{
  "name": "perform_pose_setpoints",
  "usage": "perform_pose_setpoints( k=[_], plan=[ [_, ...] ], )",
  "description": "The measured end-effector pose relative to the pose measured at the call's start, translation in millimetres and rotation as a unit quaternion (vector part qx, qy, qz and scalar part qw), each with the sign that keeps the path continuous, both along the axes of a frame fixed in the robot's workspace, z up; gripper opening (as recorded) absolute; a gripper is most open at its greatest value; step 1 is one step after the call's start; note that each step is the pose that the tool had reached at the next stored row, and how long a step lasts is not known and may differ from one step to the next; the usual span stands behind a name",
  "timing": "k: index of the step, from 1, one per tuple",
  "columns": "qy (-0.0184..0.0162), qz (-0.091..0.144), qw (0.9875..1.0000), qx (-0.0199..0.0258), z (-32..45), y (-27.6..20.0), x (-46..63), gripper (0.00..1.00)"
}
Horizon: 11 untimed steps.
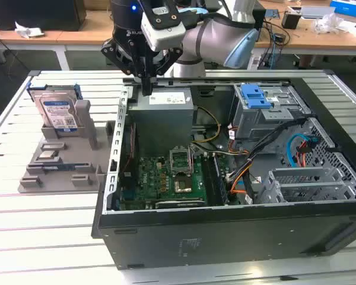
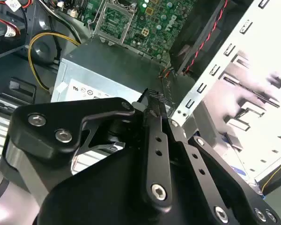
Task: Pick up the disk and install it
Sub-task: 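Reach for the disk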
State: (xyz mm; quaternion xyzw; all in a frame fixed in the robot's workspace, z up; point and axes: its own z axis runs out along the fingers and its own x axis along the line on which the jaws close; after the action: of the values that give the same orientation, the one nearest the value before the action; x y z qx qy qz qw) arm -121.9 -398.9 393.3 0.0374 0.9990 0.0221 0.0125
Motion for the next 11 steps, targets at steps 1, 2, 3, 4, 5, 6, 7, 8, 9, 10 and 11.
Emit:
perform_pose_setpoints(
  k=[1,2,3,4,5,6,7,8,9,10,11],
  plan=[
    [0.0,0.0,1.0,0.0,0.0,0.0,-1.6,0.1],
    [0.0,0.0,1.0,0.0,0.0,0.0,-4.8,0.1],
    [0.0,0.0,1.0,0.0,0.0,0.0,-7.1,0.1],
    [0.0,0.0,1.0,0.0,0.0,0.0,-9.0,0.1],
    [0.0,0.0,1.0,0.0,0.0,0.0,-10.8,0.1],
    [0.0,0.0,1.0,0.0,0.0,0.0,-12.6,0.1],
    [0.0,0.0,1.0,0.0,0.0,0.0,-14.1,0.1],
    [0.0,0.0,1.0,0.0,0.0,0.0,-17.1,0.1],
    [0.0,0.0,1.0,0.0,0.0,0.0,-19.5,0.1],
    [0.0,0.0,1.0,0.0,0.0,0.0,-22.1,0.1],
    [0.0,0.0,1.0,0.0,0.0,0.0,-23.2,0.1]
  ],
)
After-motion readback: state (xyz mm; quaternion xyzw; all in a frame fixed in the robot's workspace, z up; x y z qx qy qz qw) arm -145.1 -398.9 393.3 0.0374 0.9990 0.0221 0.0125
